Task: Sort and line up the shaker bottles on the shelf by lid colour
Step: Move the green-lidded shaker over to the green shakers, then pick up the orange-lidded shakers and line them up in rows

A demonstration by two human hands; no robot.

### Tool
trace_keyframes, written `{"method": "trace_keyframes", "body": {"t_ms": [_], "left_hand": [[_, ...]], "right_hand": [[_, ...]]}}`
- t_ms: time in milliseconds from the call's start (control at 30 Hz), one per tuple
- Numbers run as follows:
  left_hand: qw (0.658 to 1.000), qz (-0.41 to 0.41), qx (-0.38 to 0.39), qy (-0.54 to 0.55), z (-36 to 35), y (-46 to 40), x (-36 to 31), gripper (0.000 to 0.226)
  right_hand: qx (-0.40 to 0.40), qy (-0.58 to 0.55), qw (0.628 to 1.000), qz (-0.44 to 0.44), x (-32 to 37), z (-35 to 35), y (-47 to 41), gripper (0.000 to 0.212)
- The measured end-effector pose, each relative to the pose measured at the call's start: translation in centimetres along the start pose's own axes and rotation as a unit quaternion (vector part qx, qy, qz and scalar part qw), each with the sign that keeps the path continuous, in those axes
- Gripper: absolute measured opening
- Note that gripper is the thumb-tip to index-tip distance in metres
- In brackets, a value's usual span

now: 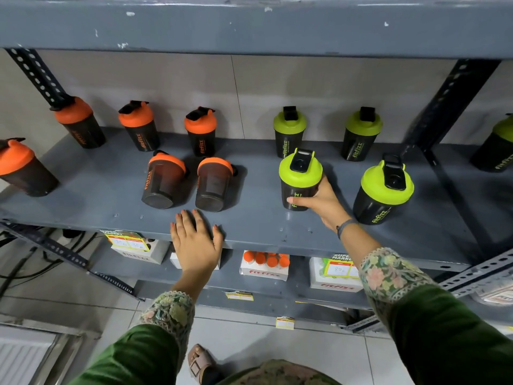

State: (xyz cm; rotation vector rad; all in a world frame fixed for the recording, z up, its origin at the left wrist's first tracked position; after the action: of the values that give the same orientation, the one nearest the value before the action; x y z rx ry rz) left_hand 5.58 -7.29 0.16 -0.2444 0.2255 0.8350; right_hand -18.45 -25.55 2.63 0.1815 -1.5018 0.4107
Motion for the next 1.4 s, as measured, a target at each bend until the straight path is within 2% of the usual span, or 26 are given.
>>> {"method": "trace_keyframes", "body": {"t_ms": [133,167,233,300,333,400,467,533,600,700,833,933,1067,1233,1333,1400], "left_hand": [[1.000,0.002,0.001,-0.001,0.0,0.0,0.1,0.074],[1.000,0.002,0.002,-0.002,0.0,0.0,0.1,0.074],[1.000,0.001,0.001,0.000,0.0,-0.1,0.0,0.073],[1.000,0.002,0.001,0.005,0.0,-0.1,0.1,0.073],[1.000,0.002,0.003,0.006,0.0,0.0,0.1,0.074],[1.000,0.001,0.007,0.004,0.0,-0.1,0.1,0.075],[1.000,0.002,0.012,0.002,-0.2,-0.1,0.2,0.075],[1.000,0.003,0.012,0.007,-0.2,-0.2,0.2,0.074],[1.000,0.004,0.014,0.010,-0.2,-0.2,0.2,0.075],[1.000,0.002,0.018,0.007,-0.1,-0.2,0.2,0.077],[1.000,-0.001,0.027,0.001,-0.2,-0.3,0.2,0.080],[0.999,-0.001,0.032,-0.006,-0.3,-0.4,0.2,0.082],[0.999,-0.002,0.036,-0.008,-0.4,-0.3,0.2,0.082],[0.999,-0.002,0.036,-0.004,-0.4,-0.3,0.2,0.079],[0.999,0.002,0.035,-0.003,-0.4,-0.3,0.2,0.078],[0.999,0.002,0.033,0.002,-0.3,-0.3,0.2,0.077]], "right_hand": [[0.003,0.018,0.999,0.040,-0.2,-0.2,0.5,0.094],[-0.017,0.007,0.998,0.052,-0.3,-0.1,1.1,0.097],[-0.116,0.007,0.991,0.069,-0.3,0.8,3.3,0.094],[-0.225,0.056,0.968,0.100,0.4,1.5,6.5,0.071],[-0.243,0.087,0.958,0.126,1.2,1.2,8.0,0.057],[-0.199,0.131,0.959,0.151,2.1,-1.2,9.0,0.034],[-0.108,0.136,0.978,0.115,1.6,-4.6,7.5,0.024],[-0.048,0.136,0.989,0.040,0.8,-7.8,4.8,0.038],[-0.010,0.115,0.991,-0.071,0.3,-10.4,2.1,0.069],[0.083,0.049,0.970,-0.221,0.8,-14.9,-0.2,0.097],[0.113,0.054,0.956,-0.266,1.0,-18.2,-1.9,0.122],[0.090,0.041,0.963,-0.251,-0.1,-19.2,-3.2,0.136],[0.054,-0.038,0.971,-0.229,-0.7,-19.0,-4.1,0.134],[0.014,0.056,0.998,-0.034,2.4,-15.2,-4.2,0.125],[-0.005,0.087,0.993,0.080,4.0,-13.2,-2.7,0.112],[-0.001,0.105,0.987,0.119,3.8,-12.5,-1.5,0.103]]}}
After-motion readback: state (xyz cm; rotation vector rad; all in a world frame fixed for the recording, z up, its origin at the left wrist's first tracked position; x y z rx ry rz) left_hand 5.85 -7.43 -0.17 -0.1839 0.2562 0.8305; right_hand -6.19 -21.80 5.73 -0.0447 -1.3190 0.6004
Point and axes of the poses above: each hand's wrist, its own y-axis away from the middle knuckle, its own z-axis out of the back of the hand, x = y × z, the point moved 9 cm from there along -y, towards the middle knuckle, and after that the axes turned 13 degrees about z, right-handed, at the moved point
